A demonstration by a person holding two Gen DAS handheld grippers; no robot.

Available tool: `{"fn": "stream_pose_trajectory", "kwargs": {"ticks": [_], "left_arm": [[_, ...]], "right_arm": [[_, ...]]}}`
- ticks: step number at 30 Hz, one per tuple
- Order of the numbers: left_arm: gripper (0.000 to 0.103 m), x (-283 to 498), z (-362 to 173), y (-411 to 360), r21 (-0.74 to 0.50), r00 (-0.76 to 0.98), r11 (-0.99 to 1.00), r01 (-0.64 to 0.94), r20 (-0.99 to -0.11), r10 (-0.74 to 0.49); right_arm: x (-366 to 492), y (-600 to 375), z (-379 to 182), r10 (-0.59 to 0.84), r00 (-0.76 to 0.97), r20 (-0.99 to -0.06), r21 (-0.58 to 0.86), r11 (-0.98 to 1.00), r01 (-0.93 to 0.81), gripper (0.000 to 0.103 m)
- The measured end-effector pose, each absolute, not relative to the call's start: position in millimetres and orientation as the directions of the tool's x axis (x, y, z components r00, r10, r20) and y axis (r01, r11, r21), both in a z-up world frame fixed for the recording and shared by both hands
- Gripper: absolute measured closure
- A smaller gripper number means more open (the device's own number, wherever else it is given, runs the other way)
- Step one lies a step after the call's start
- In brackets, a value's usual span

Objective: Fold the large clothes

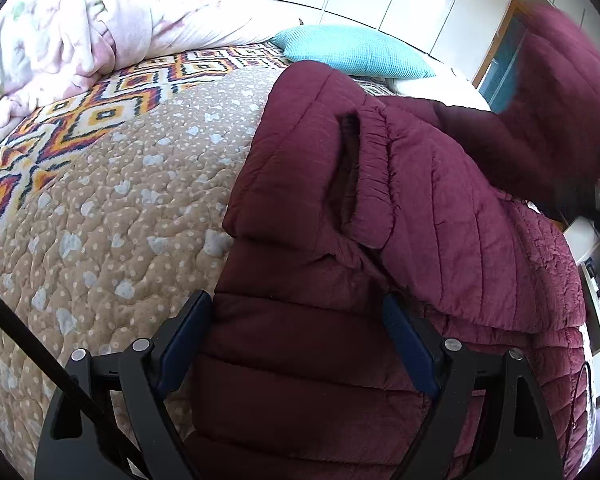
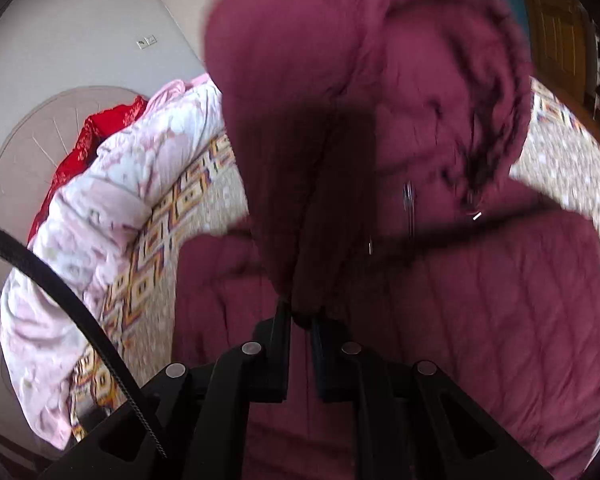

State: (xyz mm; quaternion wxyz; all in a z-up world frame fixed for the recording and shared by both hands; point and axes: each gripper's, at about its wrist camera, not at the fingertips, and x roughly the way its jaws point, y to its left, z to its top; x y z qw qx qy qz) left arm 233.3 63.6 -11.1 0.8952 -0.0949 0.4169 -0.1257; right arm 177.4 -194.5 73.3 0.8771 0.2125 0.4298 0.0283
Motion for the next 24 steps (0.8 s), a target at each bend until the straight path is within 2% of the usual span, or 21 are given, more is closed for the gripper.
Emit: {"fn": "stream_pose_trajectory", "kwargs": {"ticks": [2,6,9,14,17,20,24], "left_arm": [[0.017,233.5,-11.6,62.7,-0.273,0.620,0.951,0.146,-0.724,-0.303],[0.017,233.5,-11.8,64.4,-0.282,0.618,0.948,0.145,-0.722,-0.310],[0.017,234.6,-11.8,64.2,-0.278,0.618,0.950,0.144,-0.725,-0.306],[0.017,235.2,-11.6,64.5,-0.279,0.617,0.950,0.142,-0.725,-0.305],[0.017,235.4,-11.6,64.9,-0.279,0.616,0.950,0.142,-0.726,-0.306],[0.017,235.6,-11.7,64.8,-0.281,0.615,0.949,0.142,-0.726,-0.307],[0.017,235.4,-11.9,64.8,-0.280,0.616,0.949,0.142,-0.726,-0.306]], "right_arm": [[158.0,-189.9,45.4,0.296,0.588,-0.753,0.452,0.882,0.135,0.093],[113.5,-180.6,27.7,0.288,0.539,-0.791,0.419,0.898,0.135,0.090],[73.1,-179.3,45.0,0.235,0.540,-0.808,0.340,0.935,0.102,0.081],[40.1,-199.4,103.9,0.112,0.622,-0.775,0.226,0.968,0.107,0.079],[51.6,-215.1,139.2,0.010,0.683,-0.730,0.167,0.972,0.164,0.079],[85.9,-225.4,153.9,-0.043,0.709,-0.704,0.172,0.958,0.228,0.079],[132.6,-235.1,134.6,-0.043,0.698,-0.714,0.218,0.935,0.281,0.079]]}}
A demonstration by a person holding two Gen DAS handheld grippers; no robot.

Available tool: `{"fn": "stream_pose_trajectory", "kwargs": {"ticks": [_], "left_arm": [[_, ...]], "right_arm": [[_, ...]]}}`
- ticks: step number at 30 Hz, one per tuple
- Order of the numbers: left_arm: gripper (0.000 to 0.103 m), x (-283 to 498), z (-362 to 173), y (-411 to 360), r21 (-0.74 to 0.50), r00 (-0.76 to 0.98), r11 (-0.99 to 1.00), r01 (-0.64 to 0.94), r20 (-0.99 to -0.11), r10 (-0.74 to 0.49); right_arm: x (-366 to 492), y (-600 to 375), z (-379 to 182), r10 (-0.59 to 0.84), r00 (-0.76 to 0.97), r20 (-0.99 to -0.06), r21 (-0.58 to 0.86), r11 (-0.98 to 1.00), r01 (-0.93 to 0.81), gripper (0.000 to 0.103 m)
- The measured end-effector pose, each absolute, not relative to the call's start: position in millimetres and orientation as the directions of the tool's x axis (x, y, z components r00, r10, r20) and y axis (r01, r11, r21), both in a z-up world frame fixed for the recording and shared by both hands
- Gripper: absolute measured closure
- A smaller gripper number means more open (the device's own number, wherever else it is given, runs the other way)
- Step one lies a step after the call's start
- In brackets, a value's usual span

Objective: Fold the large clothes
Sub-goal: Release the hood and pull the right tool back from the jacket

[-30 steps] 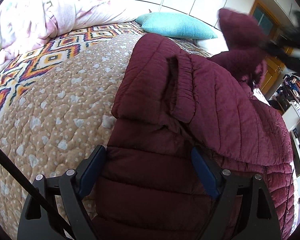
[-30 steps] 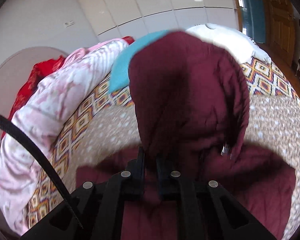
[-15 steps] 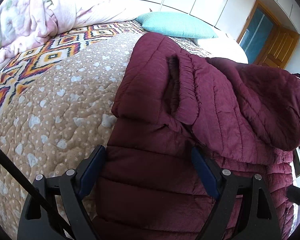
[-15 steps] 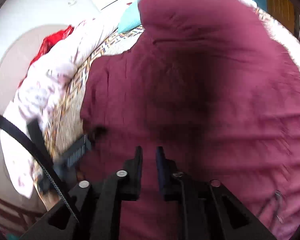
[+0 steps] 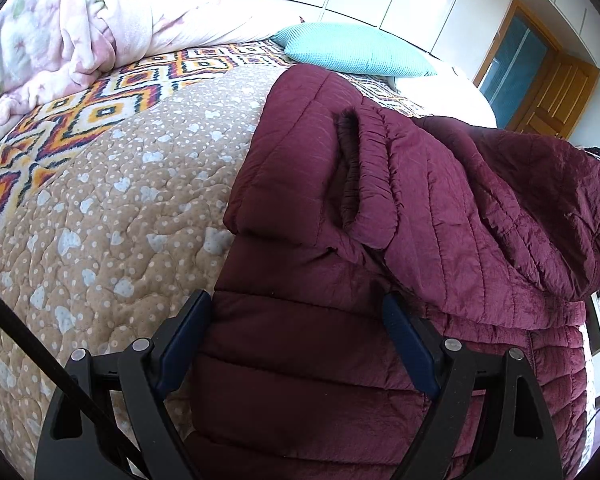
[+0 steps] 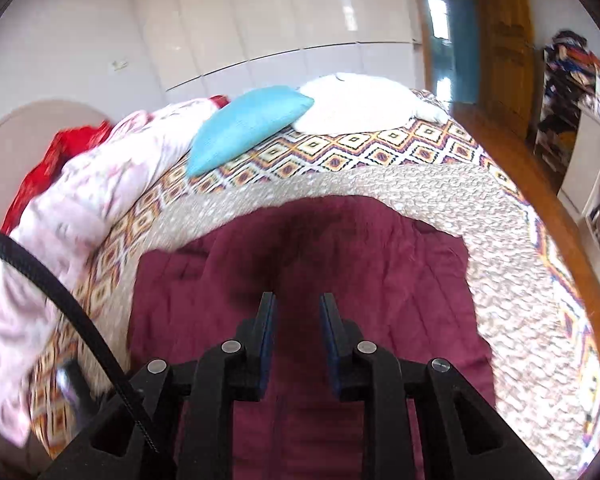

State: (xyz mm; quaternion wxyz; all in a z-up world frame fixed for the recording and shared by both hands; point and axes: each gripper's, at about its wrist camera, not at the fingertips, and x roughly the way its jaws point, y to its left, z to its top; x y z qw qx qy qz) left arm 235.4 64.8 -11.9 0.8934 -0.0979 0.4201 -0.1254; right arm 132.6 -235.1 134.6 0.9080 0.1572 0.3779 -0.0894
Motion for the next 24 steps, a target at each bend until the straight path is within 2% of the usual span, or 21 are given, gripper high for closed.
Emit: {"fn": "stream_pose_trajectory", "kwargs": {"ticks": [5,7,9,15,18,20,21,22,24], "left_arm": [[0.017,235.8,-11.9,64.2,-0.282,0.616,0.949,0.141,-0.726,-0.307],[0.017,235.6,-12.0,64.3,-0.280,0.616,0.950,0.141,-0.726,-0.306],[0.017,235.6,-12.1,64.7,-0.281,0.616,0.949,0.142,-0.726,-0.307],[0.017,235.9,-12.1,64.7,-0.282,0.616,0.949,0.142,-0.726,-0.307],[0.017,236.0,-12.2,64.4,-0.281,0.616,0.949,0.142,-0.726,-0.307],[0.017,236.2,-12.1,64.0,-0.280,0.616,0.950,0.142,-0.726,-0.306],[0.017,236.0,-12.3,64.5,-0.280,0.616,0.949,0.142,-0.726,-0.306],[0.017,235.9,-12.3,64.7,-0.280,0.616,0.949,0.142,-0.726,-0.306],[0.017,236.0,-12.2,64.5,-0.280,0.616,0.950,0.142,-0.726,-0.306]], "right_arm": [[175.3,-220.6,67.8,0.129,0.601,-0.789,0.349,0.899,0.265,0.077],[183.3,-206.9,41.3,0.158,0.548,-0.822,0.337,0.910,0.242,0.077],[186.1,-192.2,19.5,0.121,0.526,-0.842,0.278,0.932,0.231,0.076],[195.6,-185.8,27.6,0.076,0.517,-0.852,0.227,0.945,0.236,0.075],[179.3,-184.7,58.9,0.049,0.585,-0.809,0.220,0.950,0.224,0.074],[163.5,-181.9,85.2,0.023,0.669,-0.743,0.225,0.950,0.217,0.064],[158.3,-180.6,95.2,0.011,0.702,-0.712,0.229,0.949,0.217,0.052],[154.5,-178.6,104.4,0.002,0.735,-0.678,0.236,0.948,0.215,0.046],[156.1,-173.8,109.0,0.008,0.753,-0.658,0.246,0.947,0.205,0.045]]}}
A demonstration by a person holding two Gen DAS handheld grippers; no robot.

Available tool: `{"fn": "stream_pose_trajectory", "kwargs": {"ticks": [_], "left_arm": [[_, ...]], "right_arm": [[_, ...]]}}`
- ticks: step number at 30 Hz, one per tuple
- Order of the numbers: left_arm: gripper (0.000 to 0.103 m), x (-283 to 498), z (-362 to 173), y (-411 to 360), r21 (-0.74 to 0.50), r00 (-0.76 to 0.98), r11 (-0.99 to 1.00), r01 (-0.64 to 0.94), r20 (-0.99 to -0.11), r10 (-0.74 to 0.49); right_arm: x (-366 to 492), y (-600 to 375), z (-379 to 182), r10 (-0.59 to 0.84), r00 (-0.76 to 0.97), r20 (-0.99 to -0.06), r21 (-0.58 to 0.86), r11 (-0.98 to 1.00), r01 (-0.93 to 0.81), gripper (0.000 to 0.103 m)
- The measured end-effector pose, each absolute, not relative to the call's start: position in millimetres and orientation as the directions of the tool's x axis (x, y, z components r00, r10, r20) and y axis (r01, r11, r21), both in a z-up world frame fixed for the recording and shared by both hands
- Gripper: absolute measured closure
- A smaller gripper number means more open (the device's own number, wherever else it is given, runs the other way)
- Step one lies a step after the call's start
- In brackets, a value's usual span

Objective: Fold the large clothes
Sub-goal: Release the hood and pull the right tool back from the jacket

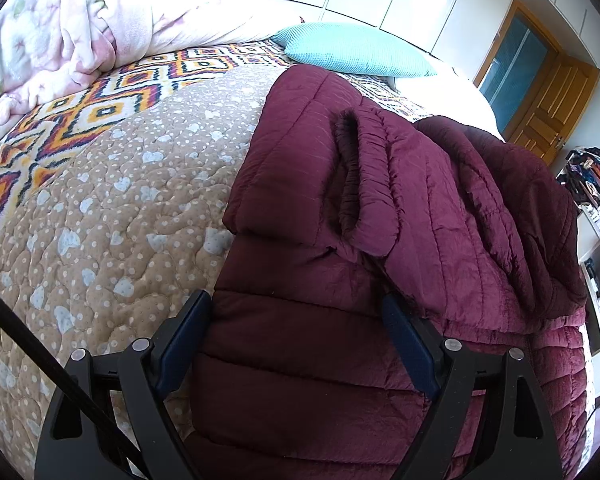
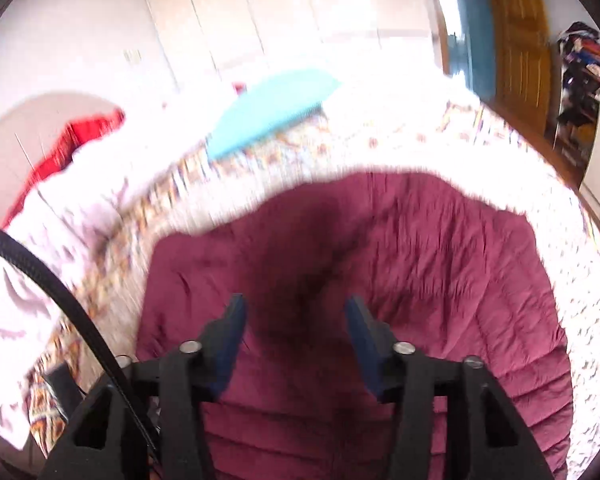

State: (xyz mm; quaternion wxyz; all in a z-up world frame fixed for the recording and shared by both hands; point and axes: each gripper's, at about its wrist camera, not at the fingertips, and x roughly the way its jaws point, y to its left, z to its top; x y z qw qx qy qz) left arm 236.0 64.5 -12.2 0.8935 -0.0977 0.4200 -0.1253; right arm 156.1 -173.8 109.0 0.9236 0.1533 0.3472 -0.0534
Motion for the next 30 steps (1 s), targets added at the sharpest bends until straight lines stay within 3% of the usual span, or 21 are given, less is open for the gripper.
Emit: {"fn": "stream_pose_trajectory", "kwargs": {"ticks": [6,9,15,18,20,26,30], "left_arm": [[0.017,236.3,-12.2,64.5,-0.282,0.616,0.949,0.142,-0.725,-0.308],[0.017,236.3,-12.2,64.7,-0.288,0.616,0.947,0.141,-0.724,-0.312],[0.017,236.5,-11.8,72.0,-0.334,0.608,0.933,0.137,-0.715,-0.345],[0.017,237.4,-12.4,74.9,-0.357,0.598,0.925,0.130,-0.715,-0.361],[0.017,236.8,-12.7,74.8,-0.349,0.595,0.928,0.128,-0.722,-0.353],[0.017,228.5,-11.3,64.2,-0.238,0.594,0.964,0.119,-0.761,-0.261],[0.019,218.0,2.3,52.0,-0.054,0.604,0.994,0.097,-0.790,-0.102]], "right_arm": [[193.1,-160.3,46.1,0.125,0.612,-0.781,0.315,0.925,0.212,0.045],[199.7,-157.0,23.0,0.104,0.574,-0.812,0.283,0.930,0.233,0.045],[155.8,-166.4,63.3,0.119,0.619,-0.776,0.269,0.951,0.154,0.043],[101.6,-186.8,82.9,0.062,0.636,-0.769,0.211,0.964,0.161,0.035],[61.7,-202.0,90.7,-0.005,0.637,-0.771,0.152,0.970,0.192,0.035],[-71.0,-267.6,107.9,-0.190,0.633,-0.751,0.054,0.937,0.346,0.031],[-141.9,-303.7,116.1,-0.253,0.621,-0.742,0.066,0.894,0.442,0.029]]}}
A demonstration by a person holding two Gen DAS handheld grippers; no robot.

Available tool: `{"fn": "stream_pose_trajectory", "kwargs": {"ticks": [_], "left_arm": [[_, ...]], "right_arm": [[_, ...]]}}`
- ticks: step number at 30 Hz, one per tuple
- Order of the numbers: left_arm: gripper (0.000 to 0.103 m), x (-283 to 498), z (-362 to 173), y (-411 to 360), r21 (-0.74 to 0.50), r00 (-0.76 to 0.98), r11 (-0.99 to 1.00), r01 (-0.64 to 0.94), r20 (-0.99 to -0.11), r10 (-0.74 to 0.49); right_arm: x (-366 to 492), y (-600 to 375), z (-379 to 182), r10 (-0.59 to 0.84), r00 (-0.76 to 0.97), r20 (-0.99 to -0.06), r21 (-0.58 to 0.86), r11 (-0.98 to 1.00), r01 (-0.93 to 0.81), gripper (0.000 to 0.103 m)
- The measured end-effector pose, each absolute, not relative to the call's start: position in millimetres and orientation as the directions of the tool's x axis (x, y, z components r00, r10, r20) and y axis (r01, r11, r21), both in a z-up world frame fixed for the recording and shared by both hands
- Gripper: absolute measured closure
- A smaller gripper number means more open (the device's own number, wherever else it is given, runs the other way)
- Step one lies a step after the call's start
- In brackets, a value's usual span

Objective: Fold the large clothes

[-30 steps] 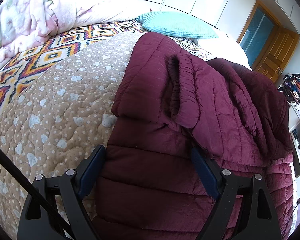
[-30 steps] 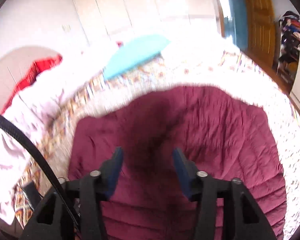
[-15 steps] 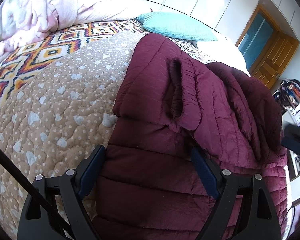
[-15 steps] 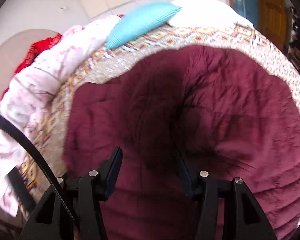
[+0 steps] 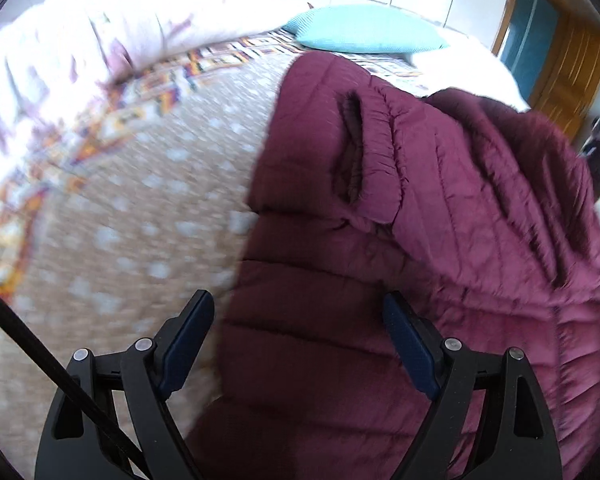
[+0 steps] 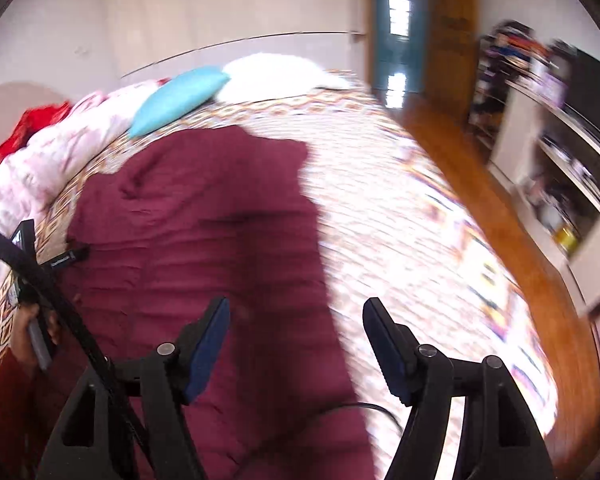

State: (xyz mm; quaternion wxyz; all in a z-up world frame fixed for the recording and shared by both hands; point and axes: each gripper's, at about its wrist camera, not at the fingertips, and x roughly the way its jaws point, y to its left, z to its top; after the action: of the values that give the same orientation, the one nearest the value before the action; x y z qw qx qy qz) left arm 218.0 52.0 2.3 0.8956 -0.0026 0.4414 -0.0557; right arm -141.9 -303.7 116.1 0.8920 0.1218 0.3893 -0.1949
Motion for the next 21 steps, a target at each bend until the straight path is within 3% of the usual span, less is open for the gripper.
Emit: {"fn": "stream_pose_trajectory", "kwargs": {"ticks": [2,9,15,21], "left_arm": [[0.022,200.9,19.8,51.4,0.011,0.650,0.997,0.082,-0.759,-0.045],[0.022,121.4,85.3,71.9,0.013,0.724,0.987,0.161,-0.681,-0.109],[0.022,71.8,97.8,114.5,-0.018,0.722,0.986,0.167,-0.678,-0.135],[0.022,40.0,76.8,155.2,-0.041,0.676,0.982,0.184,-0.720,-0.157]], "right_arm": [[-175.6,-315.4,122.3,-0.301,0.615,-0.729,0.036,0.880,0.473,0.029],[-257.6,-340.7,135.9,-0.478,0.568,-0.670,-0.095,0.814,0.573,0.020],[-283.4,-340.5,110.0,-0.379,0.605,-0.700,0.030,0.832,0.554,0.020],[-275.0,-314.8,56.4,-0.243,0.618,-0.748,0.119,0.866,0.485,0.020]]}}
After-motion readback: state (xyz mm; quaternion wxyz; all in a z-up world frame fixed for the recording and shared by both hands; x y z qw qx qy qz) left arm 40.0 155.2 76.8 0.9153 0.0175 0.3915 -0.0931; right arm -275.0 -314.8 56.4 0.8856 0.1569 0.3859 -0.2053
